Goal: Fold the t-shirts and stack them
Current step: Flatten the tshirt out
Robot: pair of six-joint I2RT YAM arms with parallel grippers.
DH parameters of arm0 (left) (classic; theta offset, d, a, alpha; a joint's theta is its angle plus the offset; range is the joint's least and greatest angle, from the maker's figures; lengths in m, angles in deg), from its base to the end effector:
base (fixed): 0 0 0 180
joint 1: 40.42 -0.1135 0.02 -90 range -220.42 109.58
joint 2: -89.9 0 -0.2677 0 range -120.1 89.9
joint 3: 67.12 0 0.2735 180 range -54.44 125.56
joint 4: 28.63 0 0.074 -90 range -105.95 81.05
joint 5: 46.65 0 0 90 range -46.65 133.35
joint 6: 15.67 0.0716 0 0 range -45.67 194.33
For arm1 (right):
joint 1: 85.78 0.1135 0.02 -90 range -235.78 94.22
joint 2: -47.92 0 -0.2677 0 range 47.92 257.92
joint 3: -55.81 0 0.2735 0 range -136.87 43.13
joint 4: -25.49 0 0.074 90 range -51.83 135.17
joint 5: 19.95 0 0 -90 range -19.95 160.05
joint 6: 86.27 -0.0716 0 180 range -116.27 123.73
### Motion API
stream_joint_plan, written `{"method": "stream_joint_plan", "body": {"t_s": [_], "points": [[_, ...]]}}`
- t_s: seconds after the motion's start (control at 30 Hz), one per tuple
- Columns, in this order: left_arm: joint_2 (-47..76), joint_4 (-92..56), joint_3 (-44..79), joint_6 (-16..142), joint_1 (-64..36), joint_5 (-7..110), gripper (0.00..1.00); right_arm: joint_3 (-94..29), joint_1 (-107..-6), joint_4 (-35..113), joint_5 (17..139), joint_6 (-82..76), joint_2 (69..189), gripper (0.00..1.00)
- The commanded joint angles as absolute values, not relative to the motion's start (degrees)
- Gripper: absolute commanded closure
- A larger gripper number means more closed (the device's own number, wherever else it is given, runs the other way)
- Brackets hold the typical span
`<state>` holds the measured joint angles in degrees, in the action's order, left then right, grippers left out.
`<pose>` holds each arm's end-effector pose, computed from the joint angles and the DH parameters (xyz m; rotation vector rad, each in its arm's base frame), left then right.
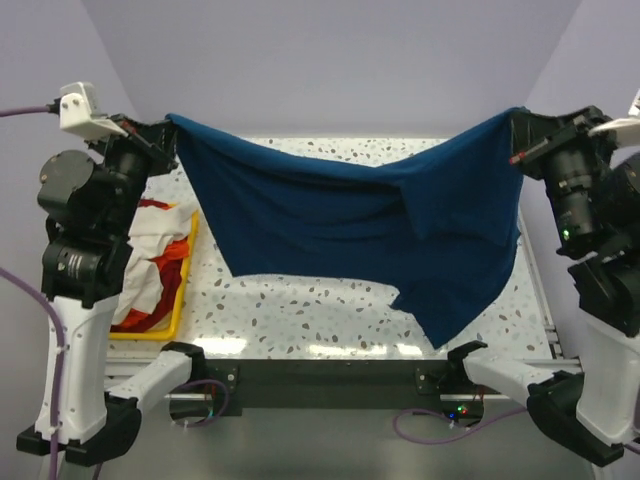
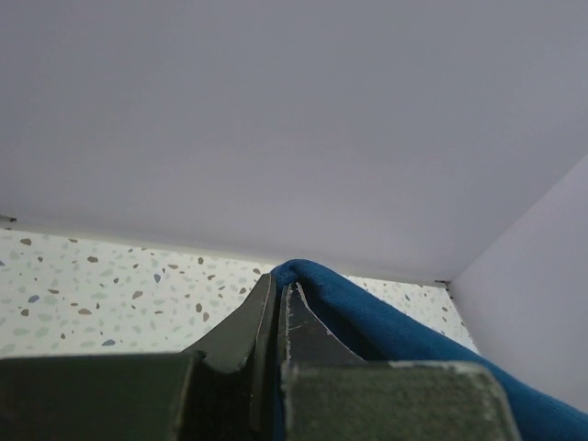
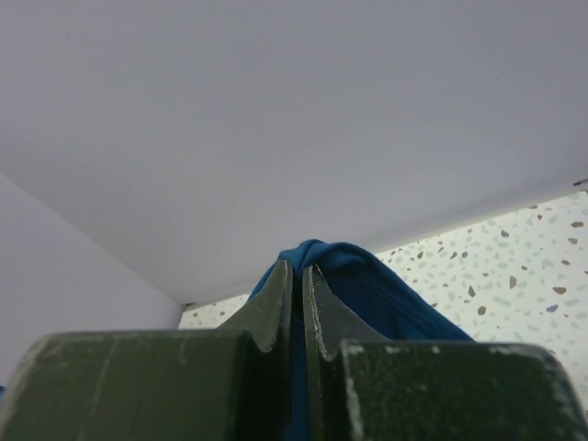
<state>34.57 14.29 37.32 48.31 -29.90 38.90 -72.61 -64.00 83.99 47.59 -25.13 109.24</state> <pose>0.1891 -0.0295 0.5561 -0.2628 1.4563 -0.4619 0.1369 0.0253 0.6213 0.4120 1.3875 0.4481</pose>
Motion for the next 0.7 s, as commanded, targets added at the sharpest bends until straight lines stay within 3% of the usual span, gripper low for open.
{"method": "stream_joint_plan", "body": {"t_s": [0.0, 0.27, 0.47, 0.53, 0.67], "points": [[27.6, 5.25, 34.68, 47.87, -30.31, 40.45, 1.0, -72.01, -63.9, 76.96, 45.17, -20.63, 117.07, 1.0], [4.26, -7.33, 44.94, 49.19, -30.93, 39.57, 1.0, -80.15, -68.45, 63.92, 50.33, -20.44, 137.51, 1.0], [-14.23, -0.58, 76.63, 49.1, -33.13, 42.12, 1.0, -106.6, -75.67, 67.51, 56.85, -24.56, 152.58, 1.0], [-13.99, -0.22, 78.1, 49.28, -33.48, 41.95, 1.0, -105.33, -77.42, 66.91, 57.56, -25.27, 151.46, 1.0], [-5.65, -5.83, 61.21, 48.76, -33.48, 41.51, 1.0, -85.61, -78.66, 63.4, 58.27, -26.5, 140.07, 1.0]]}}
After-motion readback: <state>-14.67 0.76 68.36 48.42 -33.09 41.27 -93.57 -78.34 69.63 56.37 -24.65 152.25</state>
